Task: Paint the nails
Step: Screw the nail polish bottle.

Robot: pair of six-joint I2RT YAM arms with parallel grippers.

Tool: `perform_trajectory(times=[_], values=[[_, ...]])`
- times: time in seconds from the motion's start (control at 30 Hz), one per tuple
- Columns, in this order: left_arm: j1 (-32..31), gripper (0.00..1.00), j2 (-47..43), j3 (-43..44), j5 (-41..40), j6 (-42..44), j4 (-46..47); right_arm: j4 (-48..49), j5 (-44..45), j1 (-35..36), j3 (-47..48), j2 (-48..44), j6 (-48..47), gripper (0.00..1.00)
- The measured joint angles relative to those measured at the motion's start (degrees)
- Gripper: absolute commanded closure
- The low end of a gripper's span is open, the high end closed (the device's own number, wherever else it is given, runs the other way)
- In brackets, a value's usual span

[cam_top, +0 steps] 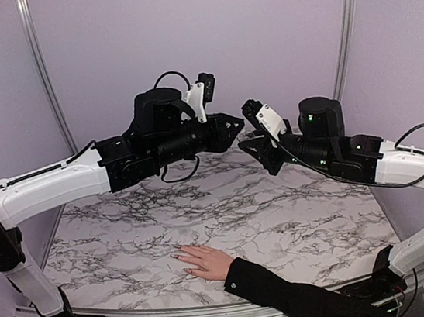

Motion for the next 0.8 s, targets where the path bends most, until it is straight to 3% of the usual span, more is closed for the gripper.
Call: perform_trajectory(times=[0.17, 0.43, 0.8], values=[[0.02, 1.0, 0.0, -0.24, 0.94, -1.75, 1.66, -0.35, 0.63, 0.0, 0.87, 0.17, 0.04, 1.0], [0.2, 1.0, -0.48, -3.72, 1.22, -4.35, 8.48, -0.46, 0.04, -0.11, 1.84, 0.26, 1.86, 1.0], [1.81, 1.0, -2.97, -8.24, 10.62, 0.24, 14.27, -0.02, -15.82, -3.91, 1.97, -0.59, 4.17, 1.0]])
